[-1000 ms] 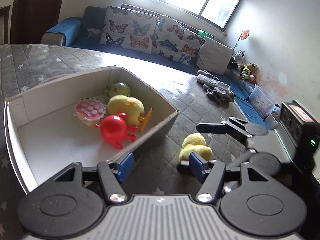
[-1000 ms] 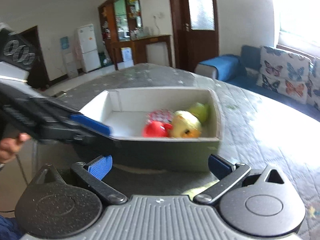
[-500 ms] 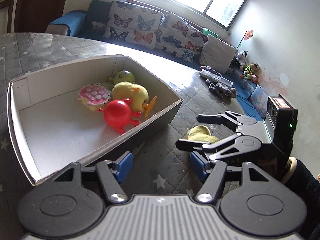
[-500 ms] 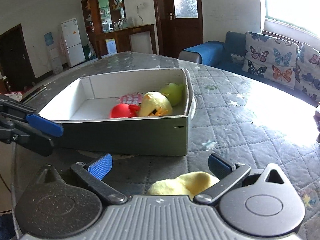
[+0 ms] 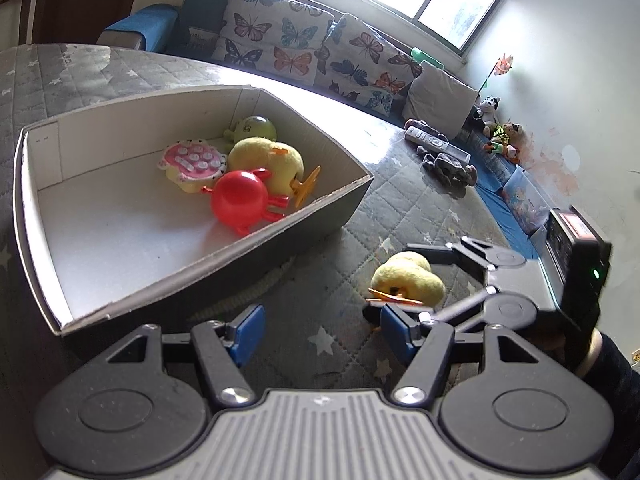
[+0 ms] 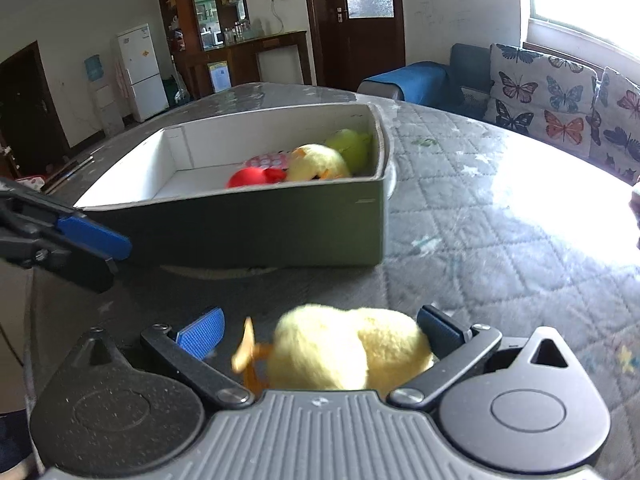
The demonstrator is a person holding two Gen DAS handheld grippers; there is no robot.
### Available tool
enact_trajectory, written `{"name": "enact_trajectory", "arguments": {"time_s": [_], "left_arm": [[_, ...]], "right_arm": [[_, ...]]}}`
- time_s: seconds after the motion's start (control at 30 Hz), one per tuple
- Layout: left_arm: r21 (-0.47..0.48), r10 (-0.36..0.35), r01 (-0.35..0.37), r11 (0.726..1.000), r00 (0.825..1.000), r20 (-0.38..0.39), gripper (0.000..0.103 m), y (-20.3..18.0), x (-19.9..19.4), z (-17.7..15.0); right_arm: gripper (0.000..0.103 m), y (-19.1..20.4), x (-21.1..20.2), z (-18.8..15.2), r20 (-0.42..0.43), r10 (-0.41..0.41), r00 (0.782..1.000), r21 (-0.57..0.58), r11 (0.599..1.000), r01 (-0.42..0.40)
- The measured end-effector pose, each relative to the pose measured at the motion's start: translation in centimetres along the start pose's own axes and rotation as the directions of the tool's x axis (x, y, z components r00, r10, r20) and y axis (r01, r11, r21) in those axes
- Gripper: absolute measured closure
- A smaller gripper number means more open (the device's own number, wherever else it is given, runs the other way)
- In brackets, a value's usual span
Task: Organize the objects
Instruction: 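Move the left tool to the yellow plush chick and grasp it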
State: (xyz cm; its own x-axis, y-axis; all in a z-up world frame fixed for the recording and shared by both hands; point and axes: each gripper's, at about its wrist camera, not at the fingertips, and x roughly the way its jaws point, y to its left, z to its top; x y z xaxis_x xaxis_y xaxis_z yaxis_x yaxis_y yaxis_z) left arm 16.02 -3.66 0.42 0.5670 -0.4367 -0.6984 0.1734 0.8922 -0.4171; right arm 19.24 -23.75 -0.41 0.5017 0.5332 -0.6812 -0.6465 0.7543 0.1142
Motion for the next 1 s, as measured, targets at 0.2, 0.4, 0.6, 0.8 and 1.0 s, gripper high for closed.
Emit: {"name": "enact_trajectory", "arguments": {"time_s": [0.2, 0.4, 0.6, 0.8, 1.0], "left_arm": [[-0.007, -0.007, 0.007, 1.0, 1.0, -0.018, 0.0, 0.0, 0.0, -1.0], [-0.009, -0.017, 0.017, 1.0, 0.999, -0.037, 0.0, -0.1, -0.2, -2.3], [-0.018, -0.024, 0.023, 1.0, 0.999, -0.044, 0.0, 0.0, -0.1, -2.7], [-0.014, -0.029, 0.028, 1.0, 0.999, -0.047, 0.0, -0.2, 0.4, -2.6], [-0.023, -0.038, 0.037, 0.999, 0.997, -0.069, 0.0, -0.2, 1.2, -3.0]], "right_arm": [[0.0, 2.9, -1.0, -2.1, -0.005, 0.032, 0.999, -0.004, 0.999, -0.032], [0.0, 5.5, -1.7, -3.7, 0.002, 0.096, 0.995, 0.012, 0.995, -0.096], [0.0, 8.0, -2.2, -4.3, -0.009, 0.126, 0.992, -0.045, 0.991, -0.126], [0.0, 9.2, -2.3, -4.1, -0.003, 0.111, 0.994, -0.101, 0.989, -0.111], [0.0, 9.1, -2.1, -4.0, 0.0, 0.086, 0.996, -0.119, 0.989, -0.085]]}}
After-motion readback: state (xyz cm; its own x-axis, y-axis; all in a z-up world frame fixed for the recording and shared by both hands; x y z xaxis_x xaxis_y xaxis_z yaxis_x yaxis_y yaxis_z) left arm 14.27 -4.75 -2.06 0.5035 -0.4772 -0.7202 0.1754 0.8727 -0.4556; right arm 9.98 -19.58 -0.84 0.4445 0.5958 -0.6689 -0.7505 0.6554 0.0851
